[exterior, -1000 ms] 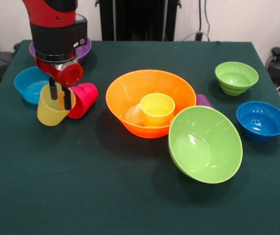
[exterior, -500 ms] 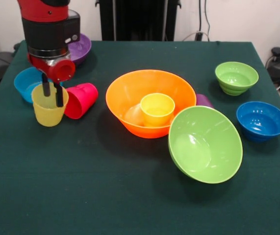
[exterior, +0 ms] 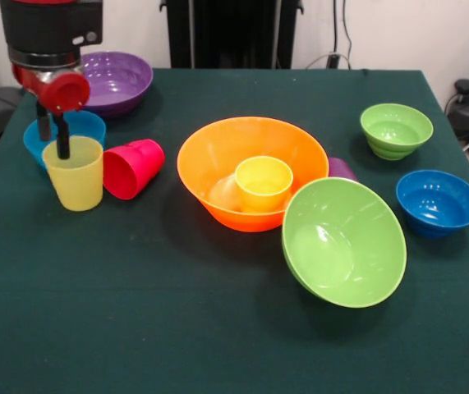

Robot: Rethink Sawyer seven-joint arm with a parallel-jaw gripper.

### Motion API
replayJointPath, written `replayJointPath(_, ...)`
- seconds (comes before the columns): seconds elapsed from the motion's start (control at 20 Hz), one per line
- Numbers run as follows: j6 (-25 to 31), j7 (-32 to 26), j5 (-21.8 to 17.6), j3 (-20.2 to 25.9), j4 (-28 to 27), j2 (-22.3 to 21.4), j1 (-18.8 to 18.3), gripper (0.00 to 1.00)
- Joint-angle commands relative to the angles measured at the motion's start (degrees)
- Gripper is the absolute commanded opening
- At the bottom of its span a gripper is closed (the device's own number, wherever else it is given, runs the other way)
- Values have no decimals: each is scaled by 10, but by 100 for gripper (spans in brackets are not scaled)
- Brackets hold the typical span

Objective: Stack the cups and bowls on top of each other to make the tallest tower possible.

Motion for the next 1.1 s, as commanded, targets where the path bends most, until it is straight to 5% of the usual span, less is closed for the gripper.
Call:
replayJointPath(0.05, 73, -38, 14, 42, 28, -11, 1, 100)
replayJointPath(1.1, 26, 42, 38, 10, -12, 34, 67, 100)
